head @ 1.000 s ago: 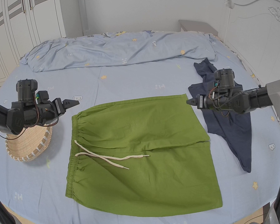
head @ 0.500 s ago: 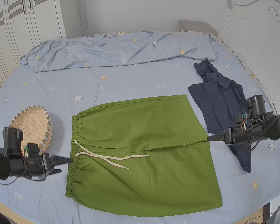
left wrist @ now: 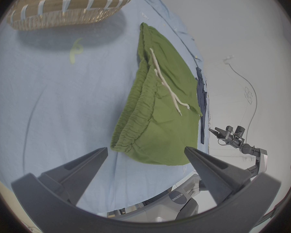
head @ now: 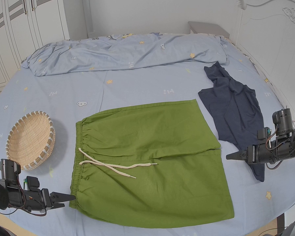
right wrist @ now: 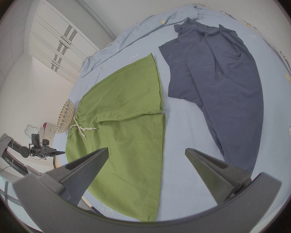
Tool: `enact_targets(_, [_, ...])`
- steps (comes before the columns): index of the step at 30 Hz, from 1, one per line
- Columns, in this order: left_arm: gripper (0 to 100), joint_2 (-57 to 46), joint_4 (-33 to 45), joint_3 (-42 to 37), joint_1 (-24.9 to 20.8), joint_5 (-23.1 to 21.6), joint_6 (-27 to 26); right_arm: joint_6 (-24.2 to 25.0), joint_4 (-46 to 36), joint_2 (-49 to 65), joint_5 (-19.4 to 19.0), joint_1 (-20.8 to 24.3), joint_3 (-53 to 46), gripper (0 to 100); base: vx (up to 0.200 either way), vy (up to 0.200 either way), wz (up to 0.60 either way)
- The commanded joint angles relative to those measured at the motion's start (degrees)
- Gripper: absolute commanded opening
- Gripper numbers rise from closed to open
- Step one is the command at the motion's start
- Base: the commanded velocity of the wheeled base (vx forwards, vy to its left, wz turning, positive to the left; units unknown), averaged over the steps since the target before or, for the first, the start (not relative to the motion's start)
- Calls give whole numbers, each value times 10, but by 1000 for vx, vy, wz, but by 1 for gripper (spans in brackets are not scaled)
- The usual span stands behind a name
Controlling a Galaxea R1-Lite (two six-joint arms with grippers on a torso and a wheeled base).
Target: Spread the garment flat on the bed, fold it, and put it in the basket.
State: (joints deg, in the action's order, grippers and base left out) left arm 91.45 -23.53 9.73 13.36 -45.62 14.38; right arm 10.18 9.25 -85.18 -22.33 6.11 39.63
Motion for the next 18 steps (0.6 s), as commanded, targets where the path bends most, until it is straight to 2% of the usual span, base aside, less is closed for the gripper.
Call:
enact_targets(1, [100, 64, -2, 5, -3, 1, -3, 0, 2, 16, 0, 4, -6, 100, 0, 0, 0])
enact_targets(7, [100, 120, -35, 7, -5, 5, -15, 0, 3, 19, -1, 7, -10, 100, 0, 0, 0])
enact_targets(11, [100, 146, -63, 22, -26, 5, -14, 1, 3, 19, -1, 14, -11, 100, 0, 0, 0])
enact_targets(18, [100, 152, -70, 30, -39, 0, -10, 5, 3, 19, 0, 21, -12, 100, 0, 0, 0])
